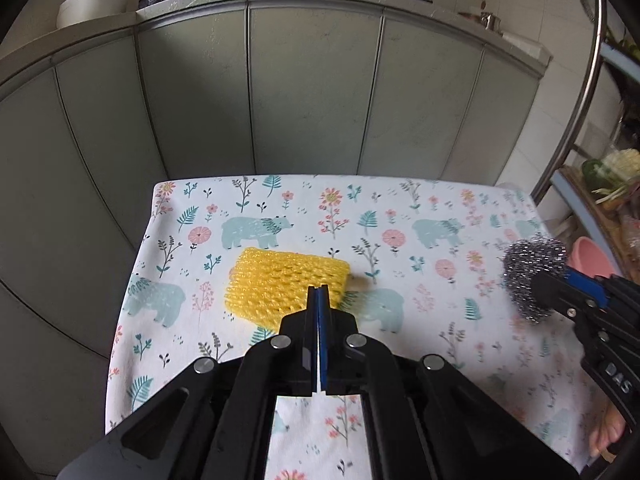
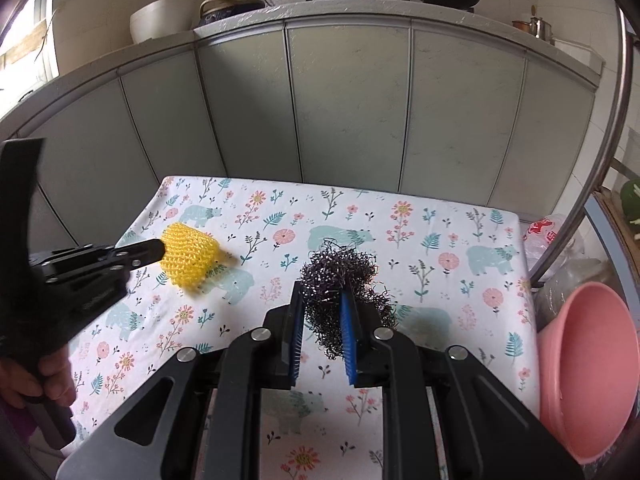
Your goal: Collect trash
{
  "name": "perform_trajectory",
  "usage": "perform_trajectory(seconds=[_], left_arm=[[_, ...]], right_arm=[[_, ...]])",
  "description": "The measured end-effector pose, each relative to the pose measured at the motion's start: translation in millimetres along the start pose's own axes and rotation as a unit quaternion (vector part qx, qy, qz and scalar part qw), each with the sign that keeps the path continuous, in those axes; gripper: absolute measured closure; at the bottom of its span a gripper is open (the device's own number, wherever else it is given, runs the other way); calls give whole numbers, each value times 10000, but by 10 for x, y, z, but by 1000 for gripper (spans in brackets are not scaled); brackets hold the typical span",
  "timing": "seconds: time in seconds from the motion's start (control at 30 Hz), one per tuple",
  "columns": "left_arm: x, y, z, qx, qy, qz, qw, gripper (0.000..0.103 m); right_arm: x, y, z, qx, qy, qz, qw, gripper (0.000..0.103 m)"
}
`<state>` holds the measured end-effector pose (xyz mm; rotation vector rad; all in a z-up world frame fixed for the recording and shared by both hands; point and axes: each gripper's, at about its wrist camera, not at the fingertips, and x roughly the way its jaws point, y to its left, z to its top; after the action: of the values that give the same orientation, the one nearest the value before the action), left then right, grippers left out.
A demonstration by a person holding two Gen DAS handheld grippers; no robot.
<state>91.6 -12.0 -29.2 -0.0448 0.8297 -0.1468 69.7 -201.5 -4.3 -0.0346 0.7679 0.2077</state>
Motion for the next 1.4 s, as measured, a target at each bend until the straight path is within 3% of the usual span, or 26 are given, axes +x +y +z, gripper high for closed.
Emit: perform_trajectory(seconds=[0.27,0.33,0.37,0.4,0.43,0.63,0.87,0.93,1.0,1.1,1.4], left_arm=[[-394,-32,8,-92,-203,-256,9994,102],[-330,8,36,-254,-125,-213,9994,95],[-295,13,46,-282,-97,-197,9994,79],[-254,6,56,-276,-97,-154,9995,57],[-192,-42,74,-178,-140,-82,9997,53],[293,-262,113,390,223,467,9979,53],[577,-270,21,536,468,796,9943,54],[583,-279,-5,615,403,891,9933,62],[567,-265,-13,610,358,858,9938,83],[508,-236,-3,475,319,761,9955,93],[162,-343,10,417,51,555,9976,95]], right_arm=[[-183,-89,-88,170,-90,47,9998,86],[-208,-102,-117,161,-69,36,9998,86],[-212,-115,-127,168,-65,22,9998,86],[-212,-126,-129,183,-57,18,9998,86],[-208,-143,-128,206,-43,8,9998,86],[-172,-239,-107,341,24,-136,9993,86],[-177,-338,-112,468,20,-294,9985,86],[-175,-363,-119,514,29,-302,9982,86],[-172,-378,-122,534,31,-302,9981,86],[-181,-387,-125,558,21,-293,9980,86],[-272,-404,-145,575,-101,-352,9977,86]])
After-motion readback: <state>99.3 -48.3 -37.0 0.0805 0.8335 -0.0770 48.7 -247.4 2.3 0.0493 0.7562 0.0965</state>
